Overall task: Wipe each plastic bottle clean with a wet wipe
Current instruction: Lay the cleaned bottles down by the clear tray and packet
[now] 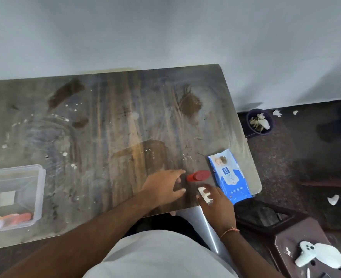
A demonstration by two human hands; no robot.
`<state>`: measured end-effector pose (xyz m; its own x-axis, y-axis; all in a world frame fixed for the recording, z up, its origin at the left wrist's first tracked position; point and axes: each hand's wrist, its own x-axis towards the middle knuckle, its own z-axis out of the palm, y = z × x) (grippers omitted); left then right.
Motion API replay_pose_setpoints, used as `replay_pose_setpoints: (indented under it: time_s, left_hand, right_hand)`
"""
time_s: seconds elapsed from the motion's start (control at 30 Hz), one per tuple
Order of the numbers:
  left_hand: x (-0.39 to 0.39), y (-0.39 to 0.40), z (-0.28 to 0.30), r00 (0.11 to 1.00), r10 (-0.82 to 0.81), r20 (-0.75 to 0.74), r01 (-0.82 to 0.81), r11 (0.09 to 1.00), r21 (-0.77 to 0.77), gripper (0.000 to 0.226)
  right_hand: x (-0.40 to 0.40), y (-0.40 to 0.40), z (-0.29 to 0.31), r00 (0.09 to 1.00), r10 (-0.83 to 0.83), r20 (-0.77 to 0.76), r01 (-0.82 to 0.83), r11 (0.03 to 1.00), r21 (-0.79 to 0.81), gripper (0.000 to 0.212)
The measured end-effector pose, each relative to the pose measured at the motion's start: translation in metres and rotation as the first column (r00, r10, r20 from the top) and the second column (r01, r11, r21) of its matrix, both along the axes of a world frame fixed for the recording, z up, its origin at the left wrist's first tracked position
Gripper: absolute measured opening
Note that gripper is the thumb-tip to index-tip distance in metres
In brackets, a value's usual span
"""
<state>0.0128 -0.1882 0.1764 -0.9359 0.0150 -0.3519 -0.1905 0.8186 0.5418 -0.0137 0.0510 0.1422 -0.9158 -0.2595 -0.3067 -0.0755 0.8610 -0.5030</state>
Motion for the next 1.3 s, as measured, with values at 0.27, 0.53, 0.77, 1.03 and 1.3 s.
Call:
replay_pose_setpoints:
  time_s: [0.27,0.53,0.77,1.03,1.3]
  left_hand:
    - [-0.035,0.039,-0.012,1.0,-0.012,0.025,0.016,0.99,-0.141,0.041]
    - [-0.022,0.026,-0.008,0.999,-0.013,0.032,0.019,0.981,-0.194,0.044]
    - [0.027,-0.017,-0.002,0.99,0.134,-0.043,-0.14,0.967,-0.215,0.051]
    - [0.126,-0.108,0.015,0.883,0.445,-0.147,-0.468,0.855,-0.223,0.042]
    - [0.238,-0.19,0.031,0.694,0.621,-0.364,-0.709,0.676,-0.2,0.037]
  right_hand:
    - [-0.041,0.012,-0.003,0.996,0.071,0.061,-0.068,0.997,-0.046,0.055]
    - [-0.049,-0.01,0.001,0.99,0.124,0.065,-0.115,0.985,-0.125,0.043]
    - [-0.037,-0.066,0.005,0.961,0.276,0.006,-0.271,0.946,-0.177,0.048]
    - [0.005,-0.191,0.029,0.81,0.573,-0.127,-0.586,0.781,-0.214,0.049]
    - [0.082,-0.323,0.049,0.657,0.734,-0.173,-0.748,0.605,-0.275,0.053]
